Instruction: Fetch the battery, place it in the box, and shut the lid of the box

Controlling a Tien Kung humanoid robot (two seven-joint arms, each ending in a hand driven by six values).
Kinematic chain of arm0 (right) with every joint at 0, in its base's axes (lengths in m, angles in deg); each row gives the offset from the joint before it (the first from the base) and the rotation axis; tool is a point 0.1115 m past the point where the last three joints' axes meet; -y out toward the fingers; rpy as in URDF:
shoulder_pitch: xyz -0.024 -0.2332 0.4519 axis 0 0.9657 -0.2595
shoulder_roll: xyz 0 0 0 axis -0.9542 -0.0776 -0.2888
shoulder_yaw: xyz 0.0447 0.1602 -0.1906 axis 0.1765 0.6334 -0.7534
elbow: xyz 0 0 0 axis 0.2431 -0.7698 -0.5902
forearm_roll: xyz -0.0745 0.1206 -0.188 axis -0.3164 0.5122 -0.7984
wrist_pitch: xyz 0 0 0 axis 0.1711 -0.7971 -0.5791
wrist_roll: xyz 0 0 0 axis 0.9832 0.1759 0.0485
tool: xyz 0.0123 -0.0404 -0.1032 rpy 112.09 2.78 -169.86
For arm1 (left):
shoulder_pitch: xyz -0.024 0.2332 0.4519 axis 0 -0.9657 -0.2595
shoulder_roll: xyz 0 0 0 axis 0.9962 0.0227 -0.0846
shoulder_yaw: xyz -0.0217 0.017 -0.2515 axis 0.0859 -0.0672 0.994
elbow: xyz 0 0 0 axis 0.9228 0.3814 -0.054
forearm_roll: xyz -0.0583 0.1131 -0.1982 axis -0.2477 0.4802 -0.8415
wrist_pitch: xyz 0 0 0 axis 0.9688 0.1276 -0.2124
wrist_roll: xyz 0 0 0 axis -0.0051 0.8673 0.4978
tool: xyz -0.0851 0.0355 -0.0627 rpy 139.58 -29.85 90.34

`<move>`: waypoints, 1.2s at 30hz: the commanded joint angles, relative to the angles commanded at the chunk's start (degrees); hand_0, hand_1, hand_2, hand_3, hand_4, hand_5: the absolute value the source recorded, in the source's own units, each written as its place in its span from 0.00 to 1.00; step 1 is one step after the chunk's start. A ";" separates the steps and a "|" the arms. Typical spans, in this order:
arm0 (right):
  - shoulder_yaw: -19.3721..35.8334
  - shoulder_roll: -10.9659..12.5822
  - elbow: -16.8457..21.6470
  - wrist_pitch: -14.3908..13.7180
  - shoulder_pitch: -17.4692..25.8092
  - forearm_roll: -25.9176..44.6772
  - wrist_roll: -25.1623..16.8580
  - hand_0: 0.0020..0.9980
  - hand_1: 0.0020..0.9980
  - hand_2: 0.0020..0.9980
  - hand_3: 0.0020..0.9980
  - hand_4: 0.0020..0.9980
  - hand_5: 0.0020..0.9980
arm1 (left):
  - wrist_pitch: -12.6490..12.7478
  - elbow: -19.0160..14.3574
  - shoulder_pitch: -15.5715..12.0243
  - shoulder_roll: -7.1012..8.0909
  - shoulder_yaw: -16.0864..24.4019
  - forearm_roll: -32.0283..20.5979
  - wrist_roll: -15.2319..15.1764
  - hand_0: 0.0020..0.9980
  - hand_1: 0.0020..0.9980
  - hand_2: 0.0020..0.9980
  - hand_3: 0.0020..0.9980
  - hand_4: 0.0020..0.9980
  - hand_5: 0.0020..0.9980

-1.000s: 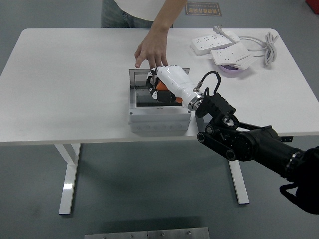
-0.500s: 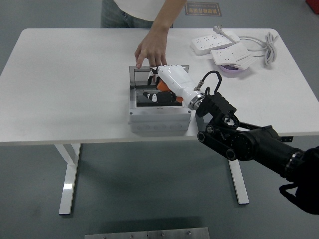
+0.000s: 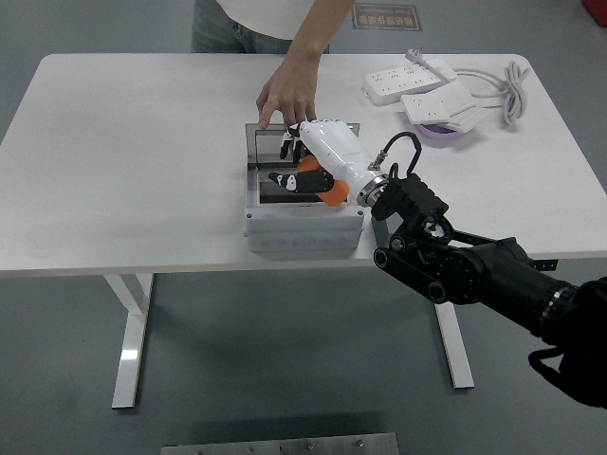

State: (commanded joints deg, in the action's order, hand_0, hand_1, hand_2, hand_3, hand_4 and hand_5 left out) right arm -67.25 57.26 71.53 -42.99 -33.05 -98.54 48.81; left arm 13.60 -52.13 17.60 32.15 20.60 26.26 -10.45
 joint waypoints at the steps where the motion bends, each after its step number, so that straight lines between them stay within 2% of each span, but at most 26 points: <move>1: 0.03 -0.07 -0.07 -0.05 0.02 0.01 -0.01 0.31 0.39 0.41 0.44 0.84 0.40 | -0.04 -0.01 0.08 -0.02 0.05 0.10 0.04 0.66 0.74 0.70 0.62 0.68 0.28; 11: 0.15 0.23 0.36 -0.06 0.09 -0.12 0.68 0.32 0.39 0.41 0.44 0.86 0.42 | -0.03 -0.07 -0.21 -0.07 0.09 0.14 0.18 0.66 0.74 0.70 0.62 0.67 0.28; 31: 2.47 6.33 6.98 2.57 -1.95 -3.00 4.11 0.31 0.38 0.40 0.44 0.87 0.45 | 0.96 0.03 -2.71 -0.27 -1.58 -3.21 -0.99 0.66 0.74 0.70 0.62 0.66 0.28; 36: 4.54 7.91 8.71 4.91 -2.13 -3.96 5.75 0.31 0.37 0.40 0.44 0.87 0.46 | 1.24 0.07 -3.20 -0.31 -2.06 -4.22 -1.34 0.66 0.74 0.70 0.62 0.66 0.28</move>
State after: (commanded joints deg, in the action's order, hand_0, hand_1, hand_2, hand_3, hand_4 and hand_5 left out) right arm -62.71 65.17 80.23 -38.08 -35.18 -102.50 54.56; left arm 14.84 -52.06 14.40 31.84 18.55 22.04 -11.79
